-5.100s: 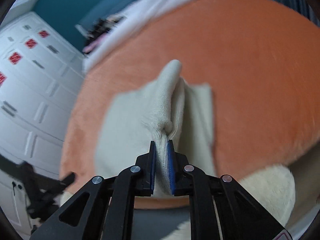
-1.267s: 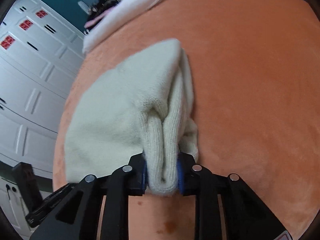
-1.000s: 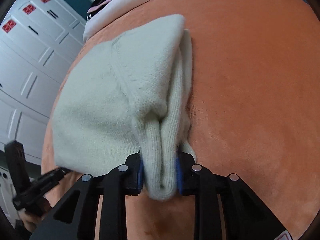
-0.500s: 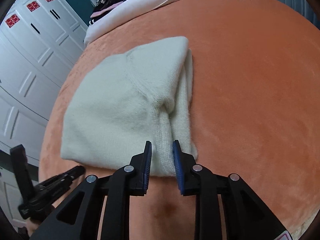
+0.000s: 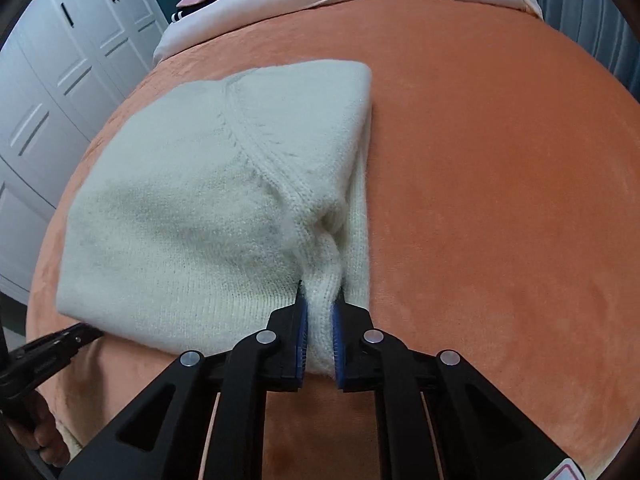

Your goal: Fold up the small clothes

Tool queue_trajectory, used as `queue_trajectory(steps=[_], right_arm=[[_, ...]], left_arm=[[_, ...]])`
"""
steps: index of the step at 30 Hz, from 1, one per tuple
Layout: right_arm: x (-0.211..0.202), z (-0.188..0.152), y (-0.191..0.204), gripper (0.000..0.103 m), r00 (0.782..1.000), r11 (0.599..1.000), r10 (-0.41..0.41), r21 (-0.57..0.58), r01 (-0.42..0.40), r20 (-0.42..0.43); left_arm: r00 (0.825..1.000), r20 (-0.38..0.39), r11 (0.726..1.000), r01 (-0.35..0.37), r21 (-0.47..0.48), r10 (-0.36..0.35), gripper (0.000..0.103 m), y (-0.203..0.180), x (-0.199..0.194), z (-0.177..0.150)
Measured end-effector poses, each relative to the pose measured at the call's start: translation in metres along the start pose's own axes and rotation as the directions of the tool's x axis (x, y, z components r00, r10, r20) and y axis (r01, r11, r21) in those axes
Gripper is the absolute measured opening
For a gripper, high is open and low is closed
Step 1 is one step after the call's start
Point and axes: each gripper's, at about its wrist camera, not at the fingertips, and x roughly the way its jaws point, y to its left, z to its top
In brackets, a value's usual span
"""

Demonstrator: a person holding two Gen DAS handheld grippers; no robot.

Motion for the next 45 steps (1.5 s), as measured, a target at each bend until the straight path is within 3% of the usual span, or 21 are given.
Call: queue_trajectory(steps=[5,14,16,18,23,25,28,32,35,39,42,45], right_arm=[[-0.026,0.000,-0.005,0.015,0.999,0.999,0.033,0.040,-0.034,0.029],[-0.060,-0.038,-0.019,0.018,0.996,0.988,0.066,0.140,-0.073,0.057],[-0.067,-0.052,-0.022,0.019,0.996,0.987,0.064,0.143,-0.072,0.058],[-0.069,-0.058,-0.020,0.022,0.996,0.987,0.068,0.140,-0.075,0.056],[-0.056,-0.042,-0.014,0.041,0.992,0.983,0.103,0.147,-0.113,0.072],[-0.045,-0.031,-0.009,0.041,0.992,0.984,0.101,0.143,-0.111,0.073],[-0.031,-0.018,-0.009,0.013,0.995,0.986,0.087,0.141,-0.093,0.047],[-0.045,-0.015,-0.015,0.013,0.986,0.978,0.125,0.152,-0.141,0.110],[-0.001,-0.032,-0.016,0.014,0.997,0.991,0.069,0.115,-0.065,-0.032],[-0.021,-0.029,-0.014,0.016,0.997,0.990,0.071,0.119,-0.072,0.009],[-0.051,-0.035,-0.011,0.017,0.993,0.993,0.055,0.096,-0.065,0.104],[-0.074,-0.055,-0.013,0.031,0.981,0.991,0.027,0.123,-0.051,0.190]], left_arm=[[1.000,0.002,1.000,-0.030,0.010,0.030,0.013,-0.008,-0.004,-0.001],[0.998,0.055,0.998,-0.045,0.043,0.043,0.014,-0.026,-0.032,-0.022],[0.997,0.064,0.998,-0.041,0.038,0.038,0.020,-0.030,-0.039,-0.028],[0.996,0.084,0.999,-0.030,0.010,0.029,0.038,-0.030,-0.046,-0.033],[0.989,0.142,0.997,0.044,-0.059,-0.035,0.046,-0.027,-0.059,-0.018],[0.985,0.166,0.997,0.051,-0.059,-0.040,0.048,-0.029,-0.058,-0.007],[0.990,0.138,0.999,0.010,-0.044,-0.004,0.048,-0.030,-0.039,0.006],[0.995,0.099,0.999,-0.008,-0.039,0.012,0.050,-0.023,-0.021,0.008],[0.998,0.060,0.998,-0.011,-0.067,0.016,0.056,-0.017,-0.005,0.003],[0.996,0.082,0.998,-0.024,-0.053,0.029,0.058,-0.020,-0.008,0.000],[0.990,0.138,0.999,-0.030,-0.023,0.033,0.057,-0.029,-0.026,-0.009],[0.978,0.209,0.999,-0.018,-0.030,0.024,0.068,-0.031,-0.043,-0.023]])
